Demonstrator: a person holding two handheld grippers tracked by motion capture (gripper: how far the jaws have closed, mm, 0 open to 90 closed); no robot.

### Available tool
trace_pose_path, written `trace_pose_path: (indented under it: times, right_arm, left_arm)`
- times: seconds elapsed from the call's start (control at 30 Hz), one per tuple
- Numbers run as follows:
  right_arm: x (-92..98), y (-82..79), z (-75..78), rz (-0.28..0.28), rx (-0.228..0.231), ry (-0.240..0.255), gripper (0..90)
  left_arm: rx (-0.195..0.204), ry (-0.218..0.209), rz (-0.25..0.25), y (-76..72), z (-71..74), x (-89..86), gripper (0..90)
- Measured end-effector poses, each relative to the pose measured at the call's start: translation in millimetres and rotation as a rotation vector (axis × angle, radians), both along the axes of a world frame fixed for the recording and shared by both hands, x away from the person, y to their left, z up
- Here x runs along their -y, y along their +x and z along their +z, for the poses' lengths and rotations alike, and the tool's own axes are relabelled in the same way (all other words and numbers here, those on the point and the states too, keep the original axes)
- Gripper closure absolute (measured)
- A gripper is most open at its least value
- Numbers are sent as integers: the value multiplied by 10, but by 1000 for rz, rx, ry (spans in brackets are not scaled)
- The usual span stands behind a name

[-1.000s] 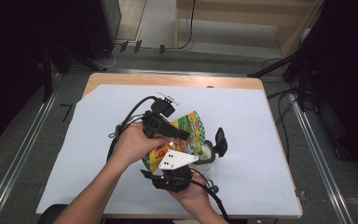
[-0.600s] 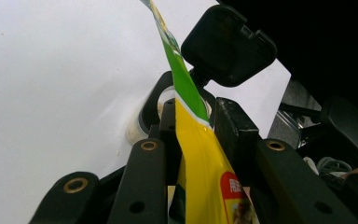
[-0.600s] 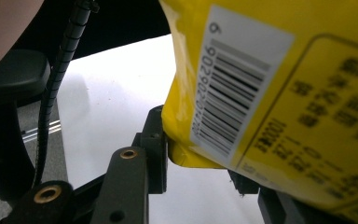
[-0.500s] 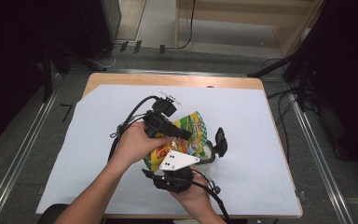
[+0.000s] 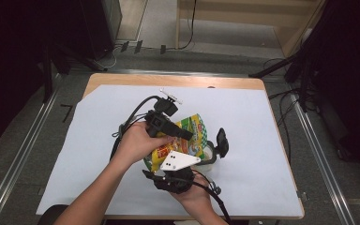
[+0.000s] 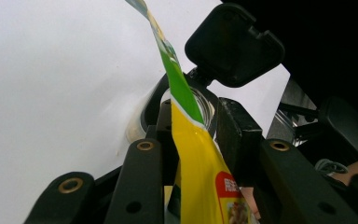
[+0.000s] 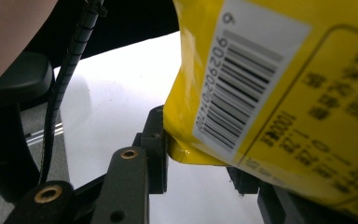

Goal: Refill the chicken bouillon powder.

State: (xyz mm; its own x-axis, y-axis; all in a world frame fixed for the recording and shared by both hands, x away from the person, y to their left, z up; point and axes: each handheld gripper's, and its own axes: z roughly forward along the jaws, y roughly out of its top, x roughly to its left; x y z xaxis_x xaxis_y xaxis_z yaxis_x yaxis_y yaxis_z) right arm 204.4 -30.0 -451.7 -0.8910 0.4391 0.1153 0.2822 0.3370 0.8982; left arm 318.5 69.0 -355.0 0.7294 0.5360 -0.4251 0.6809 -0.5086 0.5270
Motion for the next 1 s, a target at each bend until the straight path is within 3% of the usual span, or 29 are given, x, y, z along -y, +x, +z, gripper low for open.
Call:
trace_pose_path:
  times: [0.1,0.67,1.0]
  right_arm:
    - [7,13,-3,1,-39,23,657]
    - [18,9,29,-3,-32,38,658]
    - [-35,31,38,-3,-36,51,653]
  left_arm:
    - [0,-3,0,-8,3,9,719]
    - [32,-14,8,-48,60,-3,674]
    - [18,-18,29,-5,65,-53,674]
